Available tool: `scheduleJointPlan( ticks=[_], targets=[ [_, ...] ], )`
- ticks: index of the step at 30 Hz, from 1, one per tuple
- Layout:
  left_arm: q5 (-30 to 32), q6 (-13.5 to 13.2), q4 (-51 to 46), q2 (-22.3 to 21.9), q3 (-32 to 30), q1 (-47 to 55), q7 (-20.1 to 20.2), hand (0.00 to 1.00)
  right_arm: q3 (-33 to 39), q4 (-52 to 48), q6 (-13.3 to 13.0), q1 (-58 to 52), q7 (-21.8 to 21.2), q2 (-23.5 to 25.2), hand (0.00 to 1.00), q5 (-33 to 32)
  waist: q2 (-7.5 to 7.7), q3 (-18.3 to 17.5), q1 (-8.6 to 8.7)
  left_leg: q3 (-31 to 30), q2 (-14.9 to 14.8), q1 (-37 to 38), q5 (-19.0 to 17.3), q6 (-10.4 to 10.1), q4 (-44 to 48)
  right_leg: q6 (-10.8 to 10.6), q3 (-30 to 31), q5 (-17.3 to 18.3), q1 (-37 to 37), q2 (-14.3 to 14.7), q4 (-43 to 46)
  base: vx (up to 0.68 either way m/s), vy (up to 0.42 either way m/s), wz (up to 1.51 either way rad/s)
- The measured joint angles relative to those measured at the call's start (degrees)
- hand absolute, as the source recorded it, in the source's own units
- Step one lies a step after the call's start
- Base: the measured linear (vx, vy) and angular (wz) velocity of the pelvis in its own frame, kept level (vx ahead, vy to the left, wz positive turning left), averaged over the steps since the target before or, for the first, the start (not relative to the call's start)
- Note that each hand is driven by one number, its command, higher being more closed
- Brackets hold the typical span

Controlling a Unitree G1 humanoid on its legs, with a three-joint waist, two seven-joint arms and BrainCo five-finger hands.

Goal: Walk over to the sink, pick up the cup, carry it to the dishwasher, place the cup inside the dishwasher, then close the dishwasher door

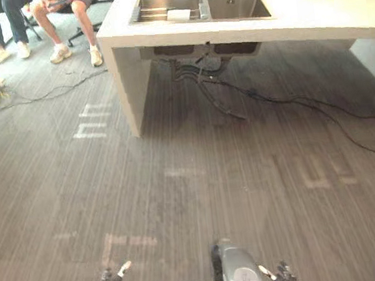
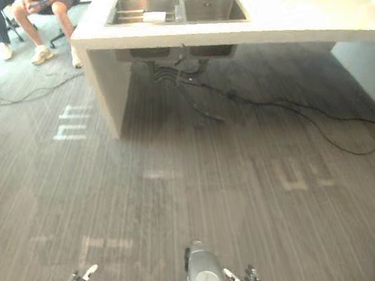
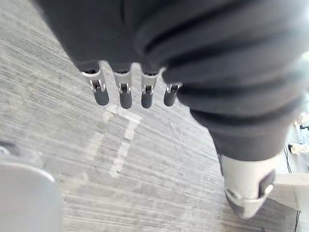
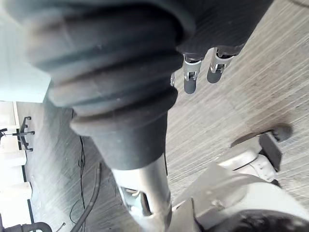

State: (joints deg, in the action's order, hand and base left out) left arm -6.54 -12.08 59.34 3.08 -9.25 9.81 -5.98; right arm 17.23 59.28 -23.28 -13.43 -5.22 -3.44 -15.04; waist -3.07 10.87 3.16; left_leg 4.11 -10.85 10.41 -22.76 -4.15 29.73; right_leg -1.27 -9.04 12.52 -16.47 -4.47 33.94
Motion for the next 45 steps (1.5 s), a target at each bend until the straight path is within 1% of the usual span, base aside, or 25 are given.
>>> scheduleJointPlan(
  ticks=[3,6,7,10,11,13,14,15,17,19,20,21,22,23,25,26,27,28,30,32,35,37,41,43,45],
  targets=[
    [0.0,-1.4,-0.2,-1.0,-2.0,0.3,0.2,0.0,0.8,0.1,-0.4,0.6,-2.3,-1.0,0.0,2.0,-0.78,0.3,0.05,-2.4,-3.4,-11.2,12.1,-0.2,31.4,2.5,-1.0,4.4,8.9,3.0,-2.8,0.65,-0.292,-0.08],
    [0.6,-3.7,-2.3,-0.8,-3.2,0.3,-0.2,0.0,-0.3,0.3,-0.8,1.7,-3.3,-1.4,0.0,2.0,0.56,1.6,-1.12,-2.2,-0.4,-24.9,10.7,1.3,57.1,3.4,-0.7,6.6,20.0,4.3,-8.9,0.61,-0.175,-0.11],
    [0.6,-4.2,-3.0,-0.6,-3.2,0.1,-0.5,0.0,-0.4,0.4,-0.9,2.2,-3.6,-1.6,0.0,1.9,1.05,2.2,-1.58,-1.5,0.7,-27.5,10.3,1.3,58.2,3.4,-0.6,6.6,22.0,4.1,-9.7,0.57,-0.085,-0.18],
    [1.2,-6.3,-6.5,0.3,-2.5,-0.5,-2.3,0.0,-1.4,-0.2,-2.6,4.4,-4.6,-1.6,0.0,1.2,3.71,5.0,-3.91,8.1,2.5,-36.2,9.2,3.4,46.5,2.9,-0.3,6.9,30.9,2.0,-14.2,0.58,0.009,-0.43],
    [1.3,-7.1,-8.0,0.5,-0.7,-0.4,-3.8,0.0,-1.7,-2.3,-3.1,4.3,-4.6,-1.6,0.0,0.7,4.08,5.2,-4.46,10.7,3.2,-36.9,9.8,3.8,34.0,1.7,-0.2,7.6,33.4,0.8,-15.6,0.56,0.081,-0.64],
    [2.3,-8.3,-12.9,0.7,3.2,0.7,-6.5,0.0,-3.3,-5.0,-4.2,3.5,-4.4,-2.6,0.0,0.8,2.61,4.8,-4.69,10.9,5.2,-32.3,19.2,3.7,4.2,-0.7,2.4,9.3,36.6,2.0,-16.3,0.64,0.116,-0.62],
    [3.4,-9.3,-16.5,-0.5,6.2,2.5,-7.9,0.0,-3.7,-6.8,-4.6,2.2,-4.4,-4.2,0.0,0.7,-1.03,3.5,-4.78,8.0,4.4,-29.3,31.0,7.1,-9.9,-2.0,4.3,10.3,36.8,4.3,-15.1,0.47,0.15,-0.11],
    [4.2,-9.9,-21.0,0.0,9.6,-0.3,-9.6,0.0,-4.2,-5.7,-4.2,3.6,-4.1,-2.5,0.0,0.2,1.72,3.6,-4.25,8.2,7.3,-29.1,31.3,9.3,-11.7,-0.7,8.3,13.4,35.0,2.9,-12.3,0.38,0.164,0.12],
    [4.5,-10.8,-26.3,-0.6,12.1,-2.9,-11.0,0.0,-5.9,-6.0,-4.2,4.9,-3.8,-1.6,0.0,0.2,3.85,4.0,-3.96,8.5,10.4,-29.1,29.5,9.2,-13.1,-0.5,8.6,13.5,32.7,1.8,-12.7,0.18,0.133,0.41],
    [4.5,-12.2,-34.3,-2.6,14.2,-4.0,-11.3,0.0,-6.6,-5.7,-4.0,5.8,-2.9,-1.2,0.0,0.2,4.21,3.8,-3.64,8.8,13.3,-29.0,27.0,10.1,-11.9,0.1,8.4,11.9,32.9,-0.2,-10.7,0.25,0.19,0.41],
    [4.6,-12.7,-37.3,-2.5,15.1,-5.0,-11.2,0.0,-6.1,-4.3,-4.0,5.9,-2.3,-1.0,0.0,0.2,4.85,3.9,-3.39,9.8,14.3,-28.4,24.6,8.6,-11.4,1.6,8.1,10.9,32.2,-2.1,-8.2,0.32,0.15,0.3],
    [4.5,-13.3,-42.1,-2.3,15.6,-5.1,-11.2,0.0,-5.2,-3.2,-3.7,5.2,-1.6,-0.5,0.0,0.2,5.67,4.0,-3.98,9.1,14.6,-29.2,19.8,10.5,-2.7,0.4,7.8,9.5,30.8,-4.2,-2.6,0.52,0.112,-0.02],
    [4.4,-13.5,-46.0,-1.9,16.3,-4.9,-11.3,0.0,-4.9,-2.2,-3.5,3.3,-1.6,-0.6,0.0,0.2,4.36,3.1,-4.89,6.1,14.4,-27.1,14.2,10.4,0.9,-1.6,7.1,6.9,28.3,-4.3,5.7,0.51,0.059,-0.08],
    [4.4,-13.5,-47.4,-1.2,16.5,-5.4,-11.2,0.0,-4.6,-1.7,-2.9,2.9,-1.5,-0.6,0.0,0.2,5.22,3.1,-4.59,5.7,15.7,-26.1,13.1,10.6,1.1,-2.5,7.2,4.0,26.5,-5.6,10.7,0.51,0.068,0.01],
    [4.7,-13.5,-54.7,1.0,18.8,-5.6,-11.0,0.0,-3.6,0.0,-2.6,0.1,-0.5,0.5,0.0,0.2,5.3,1.6,-3.39,6.0,18.7,-18.0,13.1,10.9,-8.0,-4.0,6.4,-18.3,17.4,-10.7,26.3,0.4,0.145,0.21],
    [5.3,-13.5,-56.7,1.3,19.2,-5.5,-11.1,0.0,-3.6,0.3,-2.6,-0.2,-0.5,0.7,0.0,0.2,5.3,1.6,-3.35,6.0,19.0,-16.1,13.3,10.5,-10.6,-2.5,5.5,-16.8,14.6,-11.6,30.0,0.38,0.176,0.0],
    [6.9,-13.5,-60.0,1.4,19.2,-5.6,-11.8,0.0,-3.6,-0.2,-3.1,-0.4,-0.4,0.7,0.0,0.2,4.86,1.3,-3.0,5.7,18.9,-12.8,14.1,9.9,-14.9,0.2,3.3,-11.3,9.4,-12.0,35.2,0.38,0.196,-0.06],
    [7.7,-13.4,-61.1,1.5,19.4,-5.9,-12.5,0.0,-3.6,-0.2,-3.1,-0.3,-0.5,0.5,0.0,0.2,4.66,1.2,-2.65,5.4,18.7,-11.2,14.6,9.2,-16.5,0.6,1.9,-9.0,7.4,-11.8,35.6,0.38,0.202,-0.07],
    [10.6,-12.9,-62.1,2.6,20.7,-7.7,-14.5,0.0,-3.6,-0.3,-3.9,-0.4,-0.6,1.0,0.0,-0.4,4.44,1.0,-2.17,4.7,18.2,-5.7,15.7,10.2,-21.1,-0.3,-2.4,-1.6,2.7,-8.9,27.6,0.42,0.147,0.03],
    [11.9,-12.7,-62.1,3.1,21.9,-9.5,-15.0,0.0,-3.4,-0.2,-4.1,-0.6,-0.7,2.1,0.0,-0.4,5.24,0.8,-0.85,3.5,18.1,-2.9,15.9,11.0,-22.2,-0.5,-5.2,1.0,1.7,-7.0,14.5,0.46,0.042,0.35],
    [12.4,-12.5,-64.1,3.2,23.5,-12.4,-14.9,0.0,-1.2,0.0,-4.5,-1.4,-1.0,2.7,0.0,-0.4,4.52,1.0,-0.41,1.8,17.0,-0.1,13.6,8.9,-21.9,-0.7,-2.5,-3.2,1.2,-2.3,-10.1,0.42,-0.009,0.36],
    [12.4,-12.5,-66.5,3.4,24.0,-13.0,-14.9,0.0,-1.3,-0.1,-4.5,-2.3,-1.3,2.9,0.0,-0.4,3.74,0.9,-0.38,1.3,16.3,2.4,11.2,7.9,-21.8,-0.4,0.6,-7.4,0.9,-0.3,-16.4,0.43,-0.036,0.28],
    [12.5,-12.1,-72.5,3.3,25.6,-12.7,-14.3,0.0,-1.7,-1.9,-1.8,-3.4,-1.8,2.9,0.0,-0.2,4.19,-2.2,-0.37,2.4,14.9,7.2,3.7,3.4,-19.6,1.0,-1.0,-11.3,0.6,0.0,-13.1,0.47,-0.129,0.13],
    [13.8,-11.6,-73.6,2.7,26.5,-11.8,-14.2,0.0,-2.9,-2.6,0.2,-3.3,-1.9,1.0,0.0,0.1,2.8,-3.4,0.06,4.7,12.1,7.2,1.9,2.1,-13.4,1.8,-1.8,-9.0,0.6,1.7,-8.5,0.61,-0.21,-0.1],
    [14.8,-9.7,-74.5,2.5,27.8,-11.8,-13.1,0.0,-3.6,-4.8,2.7,-3.0,-2.1,-1.2,0.0,2.3,-0.04,-4.6,0.69,6.9,8.3,1.4,3.6,1.0,1.6,2.8,-2.4,-5.5,2.9,3.7,-8.7,0.57,-0.185,-0.16]
  ],
)
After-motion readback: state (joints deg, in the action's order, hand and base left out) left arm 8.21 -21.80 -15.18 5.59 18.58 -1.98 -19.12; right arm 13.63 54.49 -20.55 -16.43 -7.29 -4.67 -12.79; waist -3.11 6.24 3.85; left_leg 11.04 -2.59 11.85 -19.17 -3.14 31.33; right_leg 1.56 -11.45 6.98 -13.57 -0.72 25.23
